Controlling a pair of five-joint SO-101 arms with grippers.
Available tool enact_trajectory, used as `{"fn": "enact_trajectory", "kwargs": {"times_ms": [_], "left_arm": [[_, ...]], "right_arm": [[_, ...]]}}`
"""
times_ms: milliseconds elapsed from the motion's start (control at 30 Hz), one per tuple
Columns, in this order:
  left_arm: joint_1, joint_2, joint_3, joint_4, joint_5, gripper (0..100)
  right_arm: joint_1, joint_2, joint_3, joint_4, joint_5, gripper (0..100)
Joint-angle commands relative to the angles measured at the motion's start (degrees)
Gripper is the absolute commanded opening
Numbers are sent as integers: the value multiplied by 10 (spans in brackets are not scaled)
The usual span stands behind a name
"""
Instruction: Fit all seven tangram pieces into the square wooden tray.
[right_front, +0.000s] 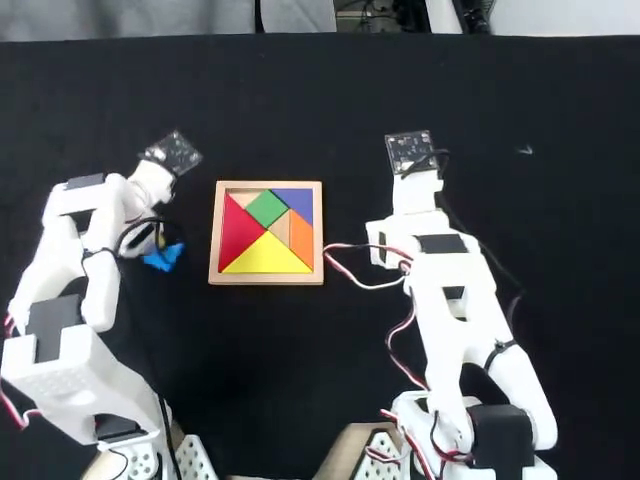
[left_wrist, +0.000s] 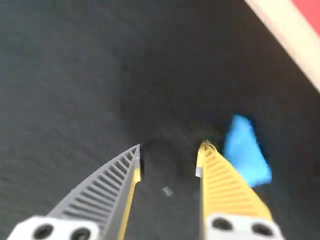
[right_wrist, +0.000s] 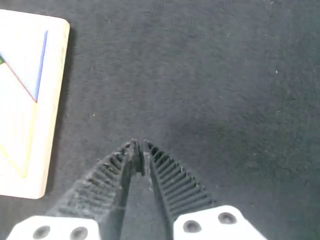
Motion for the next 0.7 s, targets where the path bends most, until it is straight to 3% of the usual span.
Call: {"fn": "enact_trajectory", "kwargs": {"times_ms": [0, 233, 333, 433, 533, 667], "left_arm": [[-13, -41, -9, 90, -24, 188], [-28, -192, 13, 118, -19, 188], [-7, -239, 21, 178, -16, 190], [36, -240, 20, 248, 73, 193], [51, -215, 20, 244, 178, 198], [50, -151, 20, 212, 230, 348]], "right_arm": [[-8, -29, -9, -12, 4, 15], [-8, -29, -9, -12, 4, 15], [-8, -29, -9, -12, 4, 15], [-8, -29, -8, -12, 4, 15], [-8, -29, -8, -12, 4, 15], [-8, -29, -8, -12, 4, 15]]}}
